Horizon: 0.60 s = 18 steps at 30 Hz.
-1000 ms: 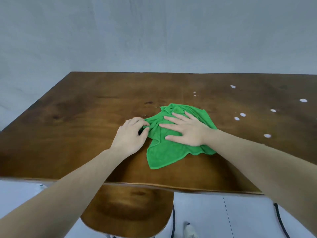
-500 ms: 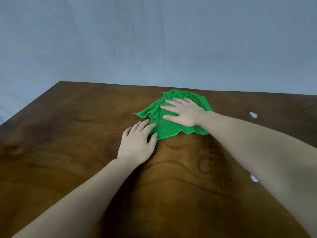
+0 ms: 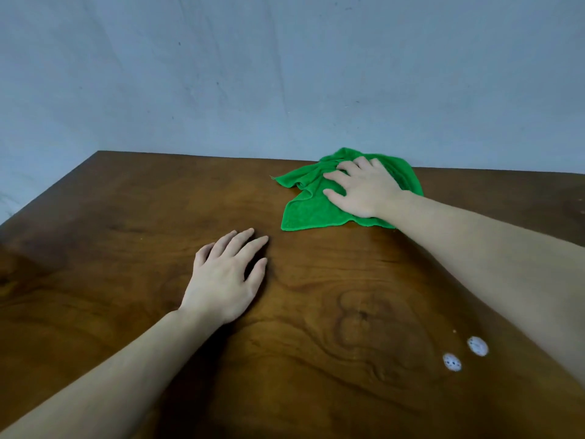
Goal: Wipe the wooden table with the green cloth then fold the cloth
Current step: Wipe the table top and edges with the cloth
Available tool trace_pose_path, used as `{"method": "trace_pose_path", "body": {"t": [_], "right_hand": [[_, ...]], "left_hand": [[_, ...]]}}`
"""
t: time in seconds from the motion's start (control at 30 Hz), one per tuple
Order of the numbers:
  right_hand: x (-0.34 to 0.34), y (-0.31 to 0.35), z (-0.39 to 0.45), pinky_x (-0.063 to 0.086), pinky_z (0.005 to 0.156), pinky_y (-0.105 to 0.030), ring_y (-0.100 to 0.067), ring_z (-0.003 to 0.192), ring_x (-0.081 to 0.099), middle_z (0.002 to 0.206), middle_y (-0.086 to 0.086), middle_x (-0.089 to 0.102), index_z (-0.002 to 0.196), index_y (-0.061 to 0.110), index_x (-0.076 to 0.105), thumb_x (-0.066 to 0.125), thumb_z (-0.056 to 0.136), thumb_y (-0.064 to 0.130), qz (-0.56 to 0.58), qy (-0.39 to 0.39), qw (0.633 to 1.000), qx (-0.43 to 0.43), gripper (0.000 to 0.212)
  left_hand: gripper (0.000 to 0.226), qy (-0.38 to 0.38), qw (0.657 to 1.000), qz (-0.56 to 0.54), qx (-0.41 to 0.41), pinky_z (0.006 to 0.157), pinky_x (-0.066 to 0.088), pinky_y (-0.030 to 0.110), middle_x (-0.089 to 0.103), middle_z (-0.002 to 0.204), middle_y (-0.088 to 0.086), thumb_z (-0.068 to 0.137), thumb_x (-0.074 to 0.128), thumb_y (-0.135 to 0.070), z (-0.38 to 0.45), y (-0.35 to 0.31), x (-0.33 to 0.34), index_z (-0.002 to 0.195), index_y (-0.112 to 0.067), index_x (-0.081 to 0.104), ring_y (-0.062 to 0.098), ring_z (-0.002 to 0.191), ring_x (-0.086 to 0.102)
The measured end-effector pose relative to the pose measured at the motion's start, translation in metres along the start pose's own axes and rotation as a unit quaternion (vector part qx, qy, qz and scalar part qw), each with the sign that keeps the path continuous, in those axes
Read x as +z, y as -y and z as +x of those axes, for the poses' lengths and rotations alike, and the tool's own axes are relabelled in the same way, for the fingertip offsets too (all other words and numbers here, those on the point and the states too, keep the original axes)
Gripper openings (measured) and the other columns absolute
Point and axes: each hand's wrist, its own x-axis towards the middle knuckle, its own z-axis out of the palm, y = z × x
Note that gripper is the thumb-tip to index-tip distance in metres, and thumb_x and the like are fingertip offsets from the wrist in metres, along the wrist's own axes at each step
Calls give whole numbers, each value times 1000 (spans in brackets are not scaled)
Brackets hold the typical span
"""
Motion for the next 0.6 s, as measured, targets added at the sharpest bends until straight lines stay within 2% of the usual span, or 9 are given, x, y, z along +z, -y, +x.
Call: {"method": "trace_pose_path", "body": {"t": [0.07,0.17,0.27,0.33,0.43,0.6], "right_hand": [[-1,-1,2,14,119,-47,-23,149,20,164,1,27,156,36,28,16,99,65,28,-5,999,-32,64],[-2,-19,1,4,123,-46,-17,154,6,168,11,8,157,46,13,12,97,71,71,66,994,-54,65],[3,-38,-13,2,123,-46,-14,155,2,168,14,3,156,51,9,10,95,76,74,73,994,-22,67],[5,-46,-26,1,124,-50,-15,155,0,169,14,1,155,53,7,8,92,79,73,75,994,17,69],[4,-35,-48,-2,122,-58,-20,155,-5,169,11,-4,155,54,2,5,89,80,67,98,991,54,71],[1,12,-102,-5,119,-65,-24,155,-10,169,9,-8,155,52,-2,7,95,72,60,105,992,35,64]], "left_hand": [[54,11,1000,0,0,119,11,44,27,157,-19,96,20,-60,1,-4,-3,146,-45,33,10,148,15],[51,24,999,-27,5,118,10,45,29,155,-19,96,26,-60,6,-17,-6,143,-44,38,10,147,16],[52,15,999,-23,40,118,13,43,30,154,-19,95,26,-60,5,-36,-2,142,-44,39,9,145,20],[48,14,998,-25,51,118,14,43,32,154,-19,97,29,-57,1,-47,1,142,-43,40,10,145,22],[47,14,998,-18,58,118,15,43,34,154,-18,98,29,-56,-7,-52,3,142,-43,41,10,145,23],[44,16,998,-41,50,117,20,46,39,151,-15,99,32,-51,-35,-45,-2,140,-41,46,13,143,28]]}}
